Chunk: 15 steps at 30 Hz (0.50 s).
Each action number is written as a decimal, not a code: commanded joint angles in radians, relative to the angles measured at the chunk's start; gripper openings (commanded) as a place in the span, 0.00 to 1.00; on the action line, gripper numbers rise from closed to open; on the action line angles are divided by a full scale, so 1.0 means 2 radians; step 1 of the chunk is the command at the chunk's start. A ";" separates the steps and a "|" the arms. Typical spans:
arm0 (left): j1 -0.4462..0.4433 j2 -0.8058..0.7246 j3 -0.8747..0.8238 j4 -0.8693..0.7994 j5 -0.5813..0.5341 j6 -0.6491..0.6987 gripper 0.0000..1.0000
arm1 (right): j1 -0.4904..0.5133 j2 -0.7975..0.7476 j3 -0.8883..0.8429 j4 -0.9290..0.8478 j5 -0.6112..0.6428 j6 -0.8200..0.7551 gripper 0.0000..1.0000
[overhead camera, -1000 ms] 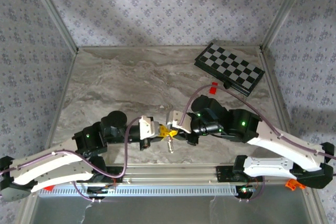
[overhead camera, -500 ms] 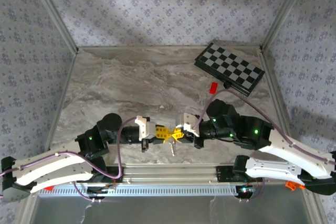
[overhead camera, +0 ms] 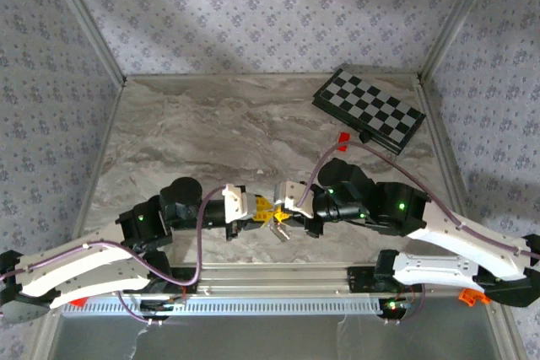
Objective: Put the keys on the keyring
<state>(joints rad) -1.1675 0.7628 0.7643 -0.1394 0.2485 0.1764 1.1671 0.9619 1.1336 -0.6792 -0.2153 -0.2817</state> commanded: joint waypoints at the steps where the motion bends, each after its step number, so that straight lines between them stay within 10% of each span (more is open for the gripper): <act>1: -0.002 0.009 0.021 -0.027 -0.022 0.019 0.16 | 0.007 0.004 0.022 -0.023 0.006 -0.013 0.00; 15: -0.002 -0.011 0.006 0.027 0.001 0.005 0.00 | 0.007 0.005 0.025 -0.011 0.008 -0.008 0.05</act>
<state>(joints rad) -1.1721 0.7757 0.7704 -0.1772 0.2401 0.2054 1.1706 0.9821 1.1511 -0.7155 -0.1932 -0.2897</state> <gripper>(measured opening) 0.054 0.068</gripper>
